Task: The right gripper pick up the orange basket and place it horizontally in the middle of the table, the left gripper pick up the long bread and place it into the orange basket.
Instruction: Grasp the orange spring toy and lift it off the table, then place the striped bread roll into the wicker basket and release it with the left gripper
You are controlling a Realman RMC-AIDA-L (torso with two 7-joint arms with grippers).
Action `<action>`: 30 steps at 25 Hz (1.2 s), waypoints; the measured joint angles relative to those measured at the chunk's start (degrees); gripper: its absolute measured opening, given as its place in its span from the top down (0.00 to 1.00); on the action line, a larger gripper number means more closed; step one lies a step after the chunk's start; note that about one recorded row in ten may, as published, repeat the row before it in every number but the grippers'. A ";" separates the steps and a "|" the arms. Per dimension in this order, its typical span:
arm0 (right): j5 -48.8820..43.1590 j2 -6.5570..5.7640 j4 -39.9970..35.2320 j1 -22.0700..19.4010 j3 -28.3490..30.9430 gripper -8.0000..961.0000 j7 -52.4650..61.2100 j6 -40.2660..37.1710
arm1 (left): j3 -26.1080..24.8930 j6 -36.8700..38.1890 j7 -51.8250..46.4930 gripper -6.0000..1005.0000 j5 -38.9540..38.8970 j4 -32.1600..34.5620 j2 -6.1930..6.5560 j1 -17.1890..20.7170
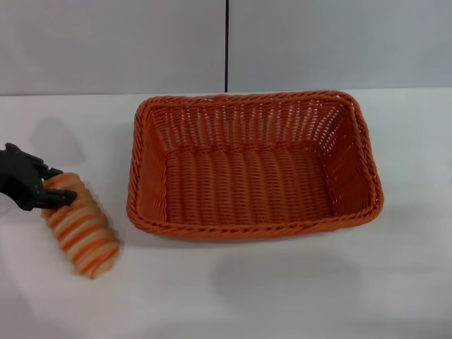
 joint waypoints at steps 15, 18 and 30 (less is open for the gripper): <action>-0.01 0.00 -0.09 0.65 0.00 0.40 0.02 0.01 | -6.27 3.09 -0.54 0.63 -0.19 11.71 1.29 -1.06; 0.00 0.00 -0.09 0.86 0.00 0.40 0.02 0.01 | -9.33 6.22 -0.55 0.65 -0.27 14.96 1.32 -3.19; -0.21 0.00 0.11 1.81 0.00 0.40 0.02 0.01 | -7.71 13.21 -9.70 0.74 -15.03 20.26 -0.67 -8.15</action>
